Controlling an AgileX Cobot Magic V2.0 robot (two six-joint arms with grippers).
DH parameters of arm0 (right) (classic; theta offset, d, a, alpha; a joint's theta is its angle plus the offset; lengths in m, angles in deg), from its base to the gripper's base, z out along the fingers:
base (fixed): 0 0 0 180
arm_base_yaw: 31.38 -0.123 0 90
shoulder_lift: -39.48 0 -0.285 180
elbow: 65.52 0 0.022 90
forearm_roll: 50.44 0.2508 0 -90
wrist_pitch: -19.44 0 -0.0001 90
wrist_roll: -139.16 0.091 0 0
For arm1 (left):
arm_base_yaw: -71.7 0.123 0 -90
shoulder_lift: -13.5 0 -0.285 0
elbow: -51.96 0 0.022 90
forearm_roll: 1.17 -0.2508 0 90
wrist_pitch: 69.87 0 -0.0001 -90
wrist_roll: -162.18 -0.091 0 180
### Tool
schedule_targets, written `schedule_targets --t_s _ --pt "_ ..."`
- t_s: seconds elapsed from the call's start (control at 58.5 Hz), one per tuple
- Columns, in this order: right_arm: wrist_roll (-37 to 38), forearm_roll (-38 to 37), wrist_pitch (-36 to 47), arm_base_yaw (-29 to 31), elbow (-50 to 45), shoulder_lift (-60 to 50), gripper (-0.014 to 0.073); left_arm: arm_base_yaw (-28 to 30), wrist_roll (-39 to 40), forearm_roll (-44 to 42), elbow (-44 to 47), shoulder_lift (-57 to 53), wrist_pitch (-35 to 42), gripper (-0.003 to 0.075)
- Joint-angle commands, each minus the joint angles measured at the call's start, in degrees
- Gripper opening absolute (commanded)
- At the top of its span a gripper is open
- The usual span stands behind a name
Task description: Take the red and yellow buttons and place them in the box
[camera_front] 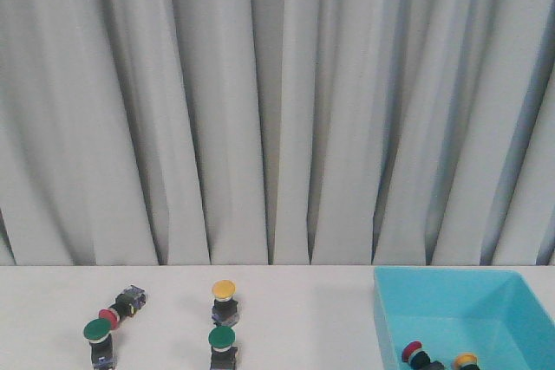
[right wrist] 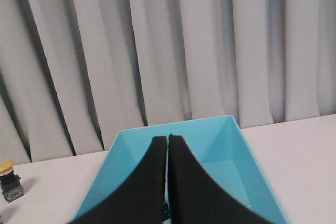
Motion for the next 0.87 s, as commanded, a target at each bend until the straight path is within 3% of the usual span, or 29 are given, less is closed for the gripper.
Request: schedule_targets --t_s 0.0,0.855 --pt "0.0 0.1 4.0 0.1 -0.9 -1.0 -0.0004 0.1 0.6 0.4 0.6 -0.8 4.2 -0.0006" --pt "0.0 0.1 4.0 0.1 -0.9 -1.0 -0.0004 0.1 0.6 0.4 0.6 -0.8 4.2 -0.0006"
